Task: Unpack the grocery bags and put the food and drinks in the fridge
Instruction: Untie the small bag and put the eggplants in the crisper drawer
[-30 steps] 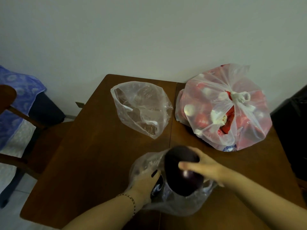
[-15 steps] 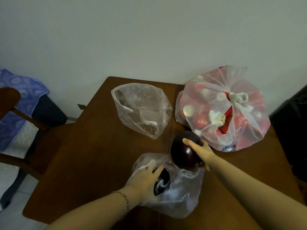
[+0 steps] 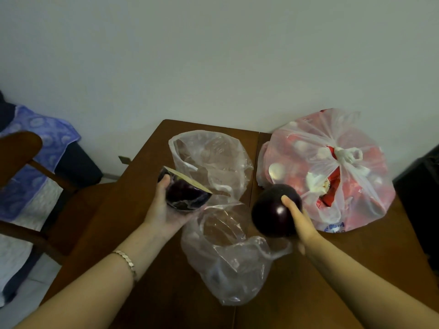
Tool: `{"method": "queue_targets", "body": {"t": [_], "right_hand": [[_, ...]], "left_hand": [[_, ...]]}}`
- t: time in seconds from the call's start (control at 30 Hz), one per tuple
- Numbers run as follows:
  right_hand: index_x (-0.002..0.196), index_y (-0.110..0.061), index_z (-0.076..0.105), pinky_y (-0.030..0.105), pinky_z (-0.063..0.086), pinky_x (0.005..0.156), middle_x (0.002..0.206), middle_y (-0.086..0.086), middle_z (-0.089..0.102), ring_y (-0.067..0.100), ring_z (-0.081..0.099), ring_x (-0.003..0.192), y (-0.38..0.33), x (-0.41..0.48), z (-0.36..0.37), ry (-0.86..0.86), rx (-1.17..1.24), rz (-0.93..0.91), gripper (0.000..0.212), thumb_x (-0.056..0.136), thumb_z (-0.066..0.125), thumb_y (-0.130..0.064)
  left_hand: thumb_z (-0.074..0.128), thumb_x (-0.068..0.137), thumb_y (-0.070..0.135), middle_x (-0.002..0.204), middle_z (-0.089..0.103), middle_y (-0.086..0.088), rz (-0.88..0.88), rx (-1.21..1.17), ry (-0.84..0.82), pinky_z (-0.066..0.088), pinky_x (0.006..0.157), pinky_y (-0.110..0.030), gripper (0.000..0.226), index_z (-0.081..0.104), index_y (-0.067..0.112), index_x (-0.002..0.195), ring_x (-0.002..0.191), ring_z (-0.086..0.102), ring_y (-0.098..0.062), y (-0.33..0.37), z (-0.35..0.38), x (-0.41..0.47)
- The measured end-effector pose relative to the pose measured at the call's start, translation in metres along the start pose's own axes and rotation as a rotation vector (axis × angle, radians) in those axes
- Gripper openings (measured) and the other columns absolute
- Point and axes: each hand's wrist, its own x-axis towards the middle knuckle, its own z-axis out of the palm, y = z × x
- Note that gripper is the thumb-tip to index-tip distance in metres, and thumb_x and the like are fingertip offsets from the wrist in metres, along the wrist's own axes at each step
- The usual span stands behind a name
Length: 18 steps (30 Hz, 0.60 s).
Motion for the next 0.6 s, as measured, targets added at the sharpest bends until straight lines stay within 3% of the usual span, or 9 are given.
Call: {"method": "queue_targets", "body": {"t": [0.1,0.17,0.2,0.27,0.33,0.4,0.5,0.6], "right_hand": [[0.134,-0.028,0.039,0.057,0.042,0.100,0.132,0.013,0.043,0.041,0.043,0.125,-0.023,-0.009,0.008,-0.073,0.154,0.044,0.067,0.075,0.068,-0.046],[0.122,-0.028,0.051,0.059,0.049,0.090,0.129,0.015,0.048,0.044,0.050,0.117,-0.036,-0.017,0.012,-0.249,0.236,0.046,0.088,0.045,0.086,-0.052],[0.120,-0.029,0.054,0.059,0.051,0.085,0.129,0.018,0.050,0.045,0.053,0.114,-0.040,-0.023,0.016,-0.360,0.272,0.054,0.099,0.031,0.090,-0.052],[0.123,-0.027,0.057,0.060,0.052,0.080,0.129,0.023,0.053,0.048,0.056,0.111,-0.044,-0.031,0.020,-0.519,0.356,0.073,0.108,0.023,0.090,-0.053],[0.120,-0.025,0.060,0.062,0.052,0.077,0.126,0.026,0.055,0.050,0.059,0.105,-0.045,-0.037,0.027,-0.581,0.407,0.104,0.109,0.020,0.090,-0.055],[0.115,-0.025,0.063,0.063,0.052,0.075,0.121,0.027,0.057,0.052,0.061,0.100,-0.049,-0.047,0.036,-0.649,0.413,0.116,0.104,0.020,0.088,-0.060],[0.108,-0.024,0.063,0.063,0.049,0.081,0.118,0.027,0.056,0.055,0.055,0.105,-0.048,-0.063,0.043,-0.658,0.387,0.163,0.090,0.031,0.078,-0.068],[0.120,-0.019,0.059,0.058,0.049,0.085,0.121,0.027,0.055,0.047,0.055,0.105,-0.044,-0.072,0.037,-0.653,0.333,0.186,0.113,0.018,0.089,-0.057]], "left_hand": [[0.058,0.073,0.045,0.118,0.051,-0.023,-0.087,0.030,-0.034,0.052,0.080,-0.058,0.047,0.051,0.021,0.113,0.107,0.051,-0.044,0.005,0.006,-0.007],[0.066,0.068,0.047,0.115,0.052,-0.024,-0.118,0.049,-0.063,0.054,0.076,-0.056,0.054,0.052,0.019,0.112,0.104,0.052,-0.045,0.007,0.008,-0.014],[0.077,0.056,0.048,0.115,0.053,-0.025,-0.119,0.041,-0.104,0.056,0.071,-0.057,0.066,0.054,0.018,0.110,0.103,0.053,-0.046,0.008,0.008,-0.018],[0.093,0.028,0.044,0.120,0.052,-0.027,-0.126,0.044,-0.187,0.057,0.065,-0.054,0.096,0.056,0.018,0.114,0.105,0.053,-0.048,0.010,0.008,-0.024],[0.094,0.023,0.042,0.124,0.053,-0.027,-0.131,0.067,-0.262,0.056,0.066,-0.050,0.108,0.054,0.017,0.121,0.107,0.055,-0.047,0.012,0.007,-0.029],[0.092,0.035,0.042,0.123,0.055,-0.027,-0.126,0.082,-0.270,0.057,0.069,-0.052,0.099,0.054,0.016,0.122,0.107,0.056,-0.047,0.011,0.011,-0.041],[0.063,0.067,0.045,0.126,0.051,-0.026,-0.112,0.049,-0.218,0.053,0.077,-0.057,0.061,0.053,0.018,0.121,0.113,0.051,-0.047,0.003,0.013,-0.062],[0.054,0.072,0.043,0.127,0.051,-0.024,-0.055,0.053,-0.154,0.046,0.090,-0.058,0.052,0.054,0.019,0.119,0.115,0.050,-0.046,-0.013,0.017,-0.090]]}}
